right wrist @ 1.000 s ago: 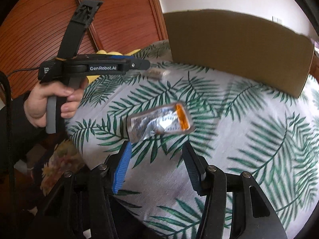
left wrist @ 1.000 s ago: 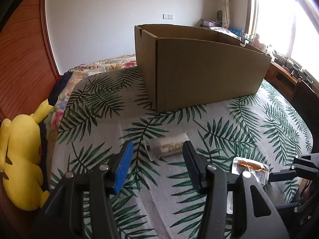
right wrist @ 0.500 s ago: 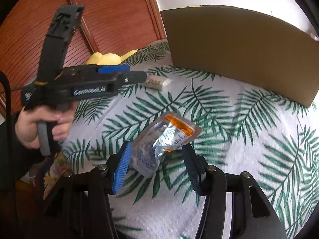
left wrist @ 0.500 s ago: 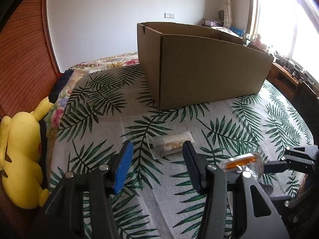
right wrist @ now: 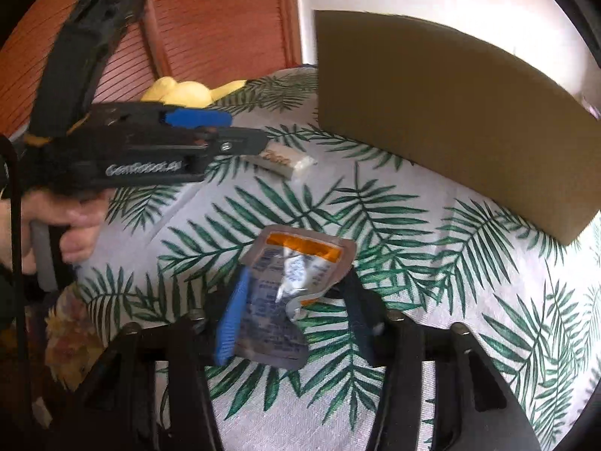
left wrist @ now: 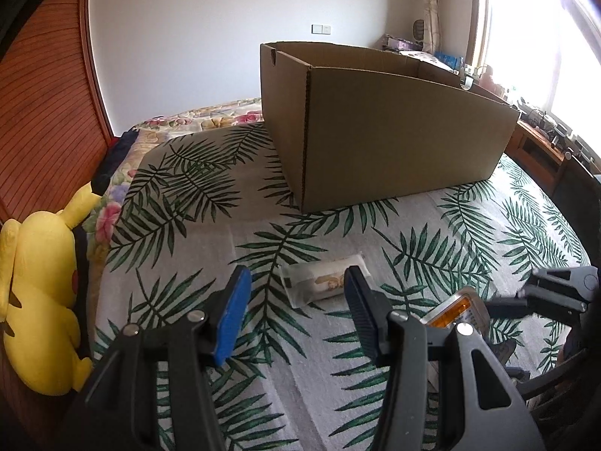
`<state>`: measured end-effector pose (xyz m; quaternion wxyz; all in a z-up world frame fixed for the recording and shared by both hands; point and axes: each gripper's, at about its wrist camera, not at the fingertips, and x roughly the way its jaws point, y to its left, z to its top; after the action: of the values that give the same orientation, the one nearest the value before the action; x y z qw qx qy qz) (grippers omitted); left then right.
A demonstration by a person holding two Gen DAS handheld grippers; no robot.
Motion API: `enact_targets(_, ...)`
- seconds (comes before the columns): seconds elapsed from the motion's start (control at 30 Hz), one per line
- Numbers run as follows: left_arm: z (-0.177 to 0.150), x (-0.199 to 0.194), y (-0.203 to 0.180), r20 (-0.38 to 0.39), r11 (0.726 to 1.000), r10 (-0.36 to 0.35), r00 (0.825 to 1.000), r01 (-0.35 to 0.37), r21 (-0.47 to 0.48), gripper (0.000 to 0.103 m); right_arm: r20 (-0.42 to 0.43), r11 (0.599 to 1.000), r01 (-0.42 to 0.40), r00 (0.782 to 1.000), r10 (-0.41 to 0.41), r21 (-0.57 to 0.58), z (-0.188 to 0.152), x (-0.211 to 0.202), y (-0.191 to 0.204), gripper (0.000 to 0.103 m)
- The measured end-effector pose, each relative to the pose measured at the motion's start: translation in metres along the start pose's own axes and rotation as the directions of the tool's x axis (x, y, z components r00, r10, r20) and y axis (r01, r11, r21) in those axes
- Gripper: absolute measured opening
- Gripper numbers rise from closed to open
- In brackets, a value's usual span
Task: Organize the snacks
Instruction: 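Grasp the silver pouch with orange top with the right tool, then grasp the white-wrapped bar with the left tool while the right holds the pouch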
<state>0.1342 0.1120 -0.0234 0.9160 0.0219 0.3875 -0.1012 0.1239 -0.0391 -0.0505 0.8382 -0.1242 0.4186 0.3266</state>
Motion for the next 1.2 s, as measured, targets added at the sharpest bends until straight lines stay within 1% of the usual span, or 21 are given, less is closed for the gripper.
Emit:
enact_targets(0.07, 0.001, 0.001, -0.001, -0.004, 1.0, -0.006, 1.0, 0.006, 0.004, 0.051, 0.002, 1.0, -0.013, 1.0, 0.013, -0.004, -0.001, -0.002, 0.0, 0.033)
enact_targets(0.2, 0.003, 0.006, -0.004, -0.024, 0.999, -0.019, 1.0, 0.02, 0.038, 0.051, -0.002, 0.999, -0.042, 0.999, 0.042, -0.013, -0.007, -0.01, -0.003, 0.026)
enact_targets(0.27, 0.004, 0.009, -0.007, -0.044, 0.998, -0.029, 0.999, 0.032, 0.062, 0.051, 0.004, 0.999, -0.037, 0.999, 0.037, -0.012, -0.01, -0.016, -0.007, 0.024)
enact_targets(0.37, 0.006, 0.014, -0.012, -0.074, 0.992, -0.029, 0.997, 0.038, 0.123, 0.051, 0.015, 1.0, -0.016, 1.0, 0.016, 0.004, -0.013, -0.022, -0.02, 0.023)
enact_targets(0.43, 0.007, 0.018, -0.015, -0.097, 0.988, -0.043, 0.994, 0.057, 0.145, 0.051, 0.022, 1.0, 0.003, 1.0, -0.003, 0.009, -0.014, -0.025, -0.028, 0.023)
enact_targets(0.5, 0.01, 0.021, -0.017, -0.116, 0.983, -0.057, 0.992, 0.076, 0.167, 0.051, 0.026, 1.0, 0.005, 1.0, -0.006, 0.026, -0.015, -0.028, -0.037, 0.023)
enact_targets(0.6, 0.015, 0.026, -0.02, -0.123, 0.978, -0.052, 0.991, 0.076, 0.196, 0.051, 0.037, 0.999, 0.002, 0.999, -0.004, 0.048, -0.019, -0.035, -0.049, 0.023)
enact_targets(0.8, 0.029, 0.033, -0.018, -0.129, 0.979, -0.114, 0.985, 0.134, 0.156, 0.051, 0.042, 0.998, 0.009, 0.999, -0.012, 0.07, -0.028, -0.044, -0.063, 0.023)
enact_targets(0.93, 0.029, 0.039, -0.019, -0.154, 0.977, -0.14, 0.978, 0.162, 0.139, 0.051, 0.045, 0.995, 0.01, 0.999, -0.015, 0.094, -0.032, -0.048, -0.078, 0.023)
enact_targets(1.1, 0.019, 0.041, -0.026, -0.201, 0.966, -0.167, 0.965, 0.201, 0.162, 0.051, 0.039, 0.992, 0.025, 0.999, -0.03, 0.126, -0.037, -0.047, -0.096, 0.024)
enact_targets(1.2, 0.01, 0.037, -0.032, -0.218, 0.958, -0.172, 0.961, 0.214, 0.19, 0.051, 0.043, 0.986, -0.011, 0.999, 0.004, 0.165, -0.041, -0.045, -0.108, 0.024)
